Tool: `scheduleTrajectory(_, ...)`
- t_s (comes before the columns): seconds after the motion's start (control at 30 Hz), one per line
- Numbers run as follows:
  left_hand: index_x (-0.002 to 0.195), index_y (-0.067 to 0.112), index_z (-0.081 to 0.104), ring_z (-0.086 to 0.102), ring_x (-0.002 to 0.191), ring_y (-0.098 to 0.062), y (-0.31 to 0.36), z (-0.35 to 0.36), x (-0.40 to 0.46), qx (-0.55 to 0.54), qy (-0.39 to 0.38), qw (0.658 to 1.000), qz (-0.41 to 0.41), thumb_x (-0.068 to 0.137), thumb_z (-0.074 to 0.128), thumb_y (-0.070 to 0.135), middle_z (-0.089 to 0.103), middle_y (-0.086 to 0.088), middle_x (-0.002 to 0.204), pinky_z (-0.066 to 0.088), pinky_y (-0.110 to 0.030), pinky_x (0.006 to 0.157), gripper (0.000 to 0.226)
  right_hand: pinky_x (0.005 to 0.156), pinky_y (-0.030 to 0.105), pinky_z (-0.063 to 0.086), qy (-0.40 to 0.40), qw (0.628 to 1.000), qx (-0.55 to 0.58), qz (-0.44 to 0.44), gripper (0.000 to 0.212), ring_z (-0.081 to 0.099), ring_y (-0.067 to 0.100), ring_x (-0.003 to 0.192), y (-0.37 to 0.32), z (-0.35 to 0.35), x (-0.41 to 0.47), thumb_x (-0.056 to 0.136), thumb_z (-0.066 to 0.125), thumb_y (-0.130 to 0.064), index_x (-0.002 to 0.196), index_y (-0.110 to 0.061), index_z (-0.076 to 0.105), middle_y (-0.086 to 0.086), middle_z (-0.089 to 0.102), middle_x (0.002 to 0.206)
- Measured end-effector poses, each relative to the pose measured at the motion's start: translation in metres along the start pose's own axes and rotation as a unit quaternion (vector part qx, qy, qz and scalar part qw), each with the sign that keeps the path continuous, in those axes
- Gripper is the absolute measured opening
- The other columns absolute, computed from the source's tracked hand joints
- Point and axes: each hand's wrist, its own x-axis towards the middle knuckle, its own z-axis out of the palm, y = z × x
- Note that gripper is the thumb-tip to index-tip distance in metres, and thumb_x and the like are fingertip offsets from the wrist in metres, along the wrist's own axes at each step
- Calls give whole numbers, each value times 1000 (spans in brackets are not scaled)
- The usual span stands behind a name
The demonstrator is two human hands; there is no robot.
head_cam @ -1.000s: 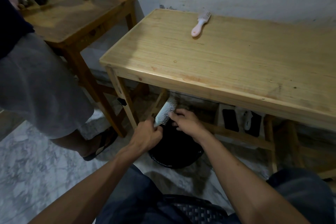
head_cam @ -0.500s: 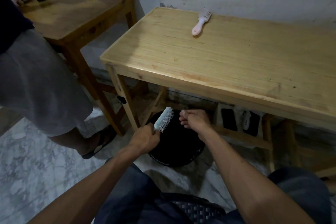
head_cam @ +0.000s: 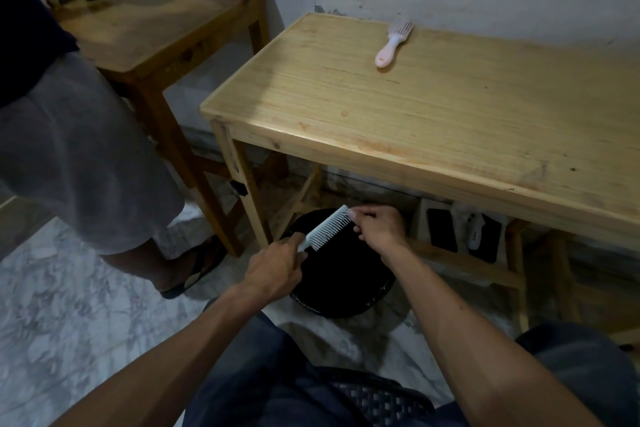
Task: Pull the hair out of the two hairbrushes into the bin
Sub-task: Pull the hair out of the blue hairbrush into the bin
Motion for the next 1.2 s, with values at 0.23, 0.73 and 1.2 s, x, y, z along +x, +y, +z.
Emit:
scheduleTrajectory(0.23,104,14,55,65,81,-22,-1,0,7,-179,-17,980,-84,101,48,35,67,-8,93,56,-45,72,22,45,16,49,62,981,172,67,12,58,9,56,-7,-5,1,93,66,-14,98,-5,73,-1,66,69)
scheduleTrajectory(0.73,106,16,58,65,73,-23,3,-13,-4,-213,-38,971,-105,102,47,36,66,-10,94,58,-44,61,23,48,18,51,-12,996,73,55,15,60,11,54,5,4,0,91,65,-8,77,-10,70,6,69,69)
scheduleTrajectory(1.2,109,21,53,65,74,-18,-4,-16,-41,-207,25,978,-24,97,50,46,66,-2,87,54,-42,65,28,66,26,59,-219,975,40,-17,41,69,13,70,-46,5,-41,89,73,-19,126,-11,57,5,73,94)
